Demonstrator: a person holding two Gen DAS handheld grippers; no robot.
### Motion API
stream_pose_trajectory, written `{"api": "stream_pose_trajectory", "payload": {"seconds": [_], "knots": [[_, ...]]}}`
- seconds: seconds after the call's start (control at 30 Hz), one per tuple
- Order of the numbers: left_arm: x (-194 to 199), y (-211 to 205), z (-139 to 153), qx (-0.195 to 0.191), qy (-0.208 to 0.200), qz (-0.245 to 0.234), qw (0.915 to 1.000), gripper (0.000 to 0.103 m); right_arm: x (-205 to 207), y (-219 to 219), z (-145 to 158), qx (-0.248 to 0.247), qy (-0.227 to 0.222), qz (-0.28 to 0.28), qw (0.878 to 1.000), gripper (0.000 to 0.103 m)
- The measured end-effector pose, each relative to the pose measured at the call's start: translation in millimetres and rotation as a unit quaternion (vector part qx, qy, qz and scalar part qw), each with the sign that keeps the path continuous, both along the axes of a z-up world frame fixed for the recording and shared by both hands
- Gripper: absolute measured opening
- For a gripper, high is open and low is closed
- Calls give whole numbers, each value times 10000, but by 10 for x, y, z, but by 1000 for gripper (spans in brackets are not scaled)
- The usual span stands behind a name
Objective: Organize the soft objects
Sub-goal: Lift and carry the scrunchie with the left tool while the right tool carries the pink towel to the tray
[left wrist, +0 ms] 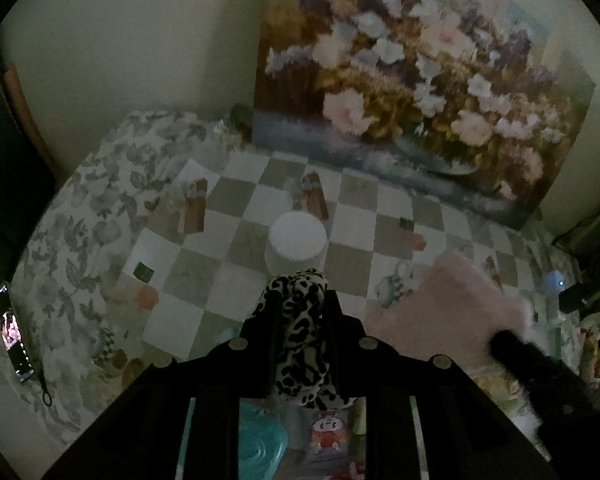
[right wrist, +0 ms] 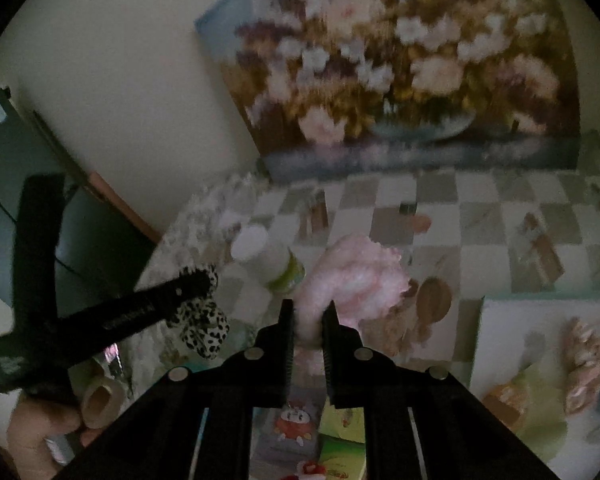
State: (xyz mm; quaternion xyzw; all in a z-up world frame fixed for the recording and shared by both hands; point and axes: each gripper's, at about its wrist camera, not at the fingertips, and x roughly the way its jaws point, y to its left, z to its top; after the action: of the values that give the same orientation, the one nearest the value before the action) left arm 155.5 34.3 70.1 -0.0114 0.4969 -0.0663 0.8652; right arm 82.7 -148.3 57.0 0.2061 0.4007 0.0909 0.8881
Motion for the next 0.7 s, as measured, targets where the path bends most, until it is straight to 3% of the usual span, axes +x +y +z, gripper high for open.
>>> {"api": "stream_pose_trajectory", "payload": {"seconds": [0.17, 0.3, 0.7], "knots": [[-109, -39, 163, 29, -272, -25, 9996, 21, -172, -155, 371, -91, -438, -288, 9986, 13], [-196, -109, 246, 17, -403, -117, 9991, 21, -294, -292, 536, -145, -515, -529, 9972, 13], [-391, -344, 400, 49, -633, -410, 9971, 21, -631, -649, 750, -319, -621, -1170, 9907, 13]]}}
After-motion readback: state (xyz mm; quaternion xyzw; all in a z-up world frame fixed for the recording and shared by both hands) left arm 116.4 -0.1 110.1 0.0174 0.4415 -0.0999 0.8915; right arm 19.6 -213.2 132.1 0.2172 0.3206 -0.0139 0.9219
